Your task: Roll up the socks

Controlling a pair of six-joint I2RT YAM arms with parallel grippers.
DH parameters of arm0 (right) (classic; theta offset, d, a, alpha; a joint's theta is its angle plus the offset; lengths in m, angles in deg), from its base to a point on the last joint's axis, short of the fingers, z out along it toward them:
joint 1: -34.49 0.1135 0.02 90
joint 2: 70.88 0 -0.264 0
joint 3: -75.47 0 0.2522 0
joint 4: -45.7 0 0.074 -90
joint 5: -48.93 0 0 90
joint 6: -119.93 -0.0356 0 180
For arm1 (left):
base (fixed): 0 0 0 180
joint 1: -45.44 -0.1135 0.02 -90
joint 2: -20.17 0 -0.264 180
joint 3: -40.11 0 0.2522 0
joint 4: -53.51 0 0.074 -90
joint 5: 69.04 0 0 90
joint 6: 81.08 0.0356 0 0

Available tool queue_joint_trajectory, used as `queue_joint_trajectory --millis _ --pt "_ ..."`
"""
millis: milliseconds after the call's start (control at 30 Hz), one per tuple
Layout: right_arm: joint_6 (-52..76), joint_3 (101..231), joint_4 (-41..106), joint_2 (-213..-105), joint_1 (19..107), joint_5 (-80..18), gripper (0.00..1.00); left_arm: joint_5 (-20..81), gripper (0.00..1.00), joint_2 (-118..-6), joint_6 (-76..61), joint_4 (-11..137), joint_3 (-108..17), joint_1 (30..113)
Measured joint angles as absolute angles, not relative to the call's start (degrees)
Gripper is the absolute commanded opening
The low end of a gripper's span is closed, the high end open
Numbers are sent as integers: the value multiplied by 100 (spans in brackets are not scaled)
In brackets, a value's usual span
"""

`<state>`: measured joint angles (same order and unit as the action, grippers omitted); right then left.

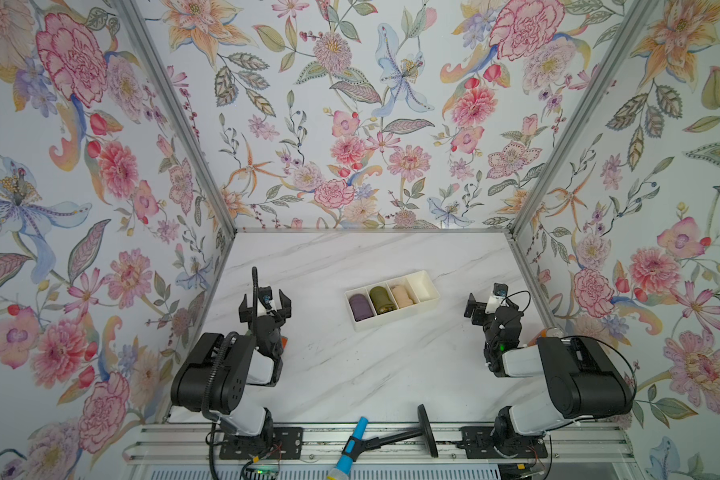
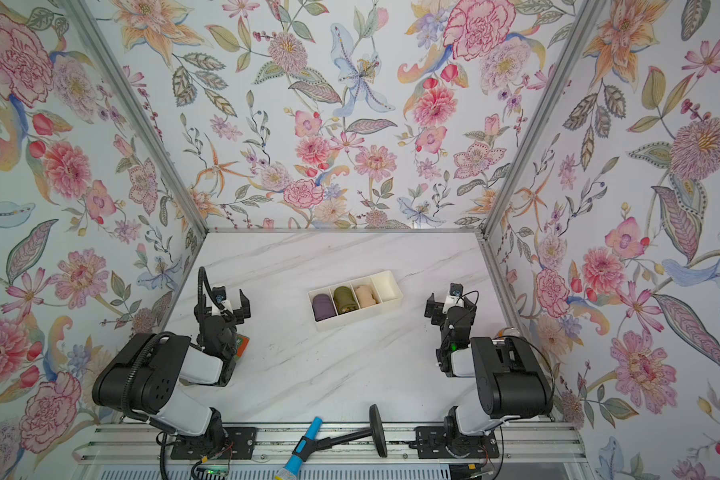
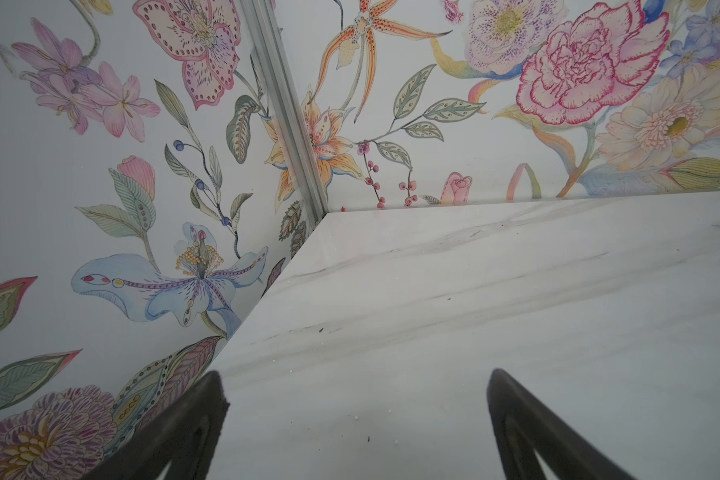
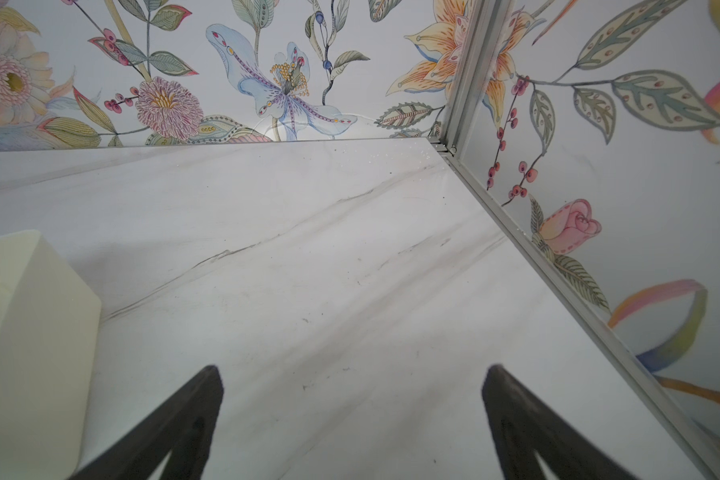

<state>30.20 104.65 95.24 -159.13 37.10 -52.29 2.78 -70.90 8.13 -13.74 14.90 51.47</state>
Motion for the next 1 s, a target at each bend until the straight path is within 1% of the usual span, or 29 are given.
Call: queue_joint_trajectory --millis 500,1000 --pt "3020 10465 9524 -15913 3710 -5229 99 573 99 -7090 907 -1369 1493 5147" --pt "3020 10465 9524 -15913 3710 -5229 99 582 99 -7090 918 -1330 1493 5147"
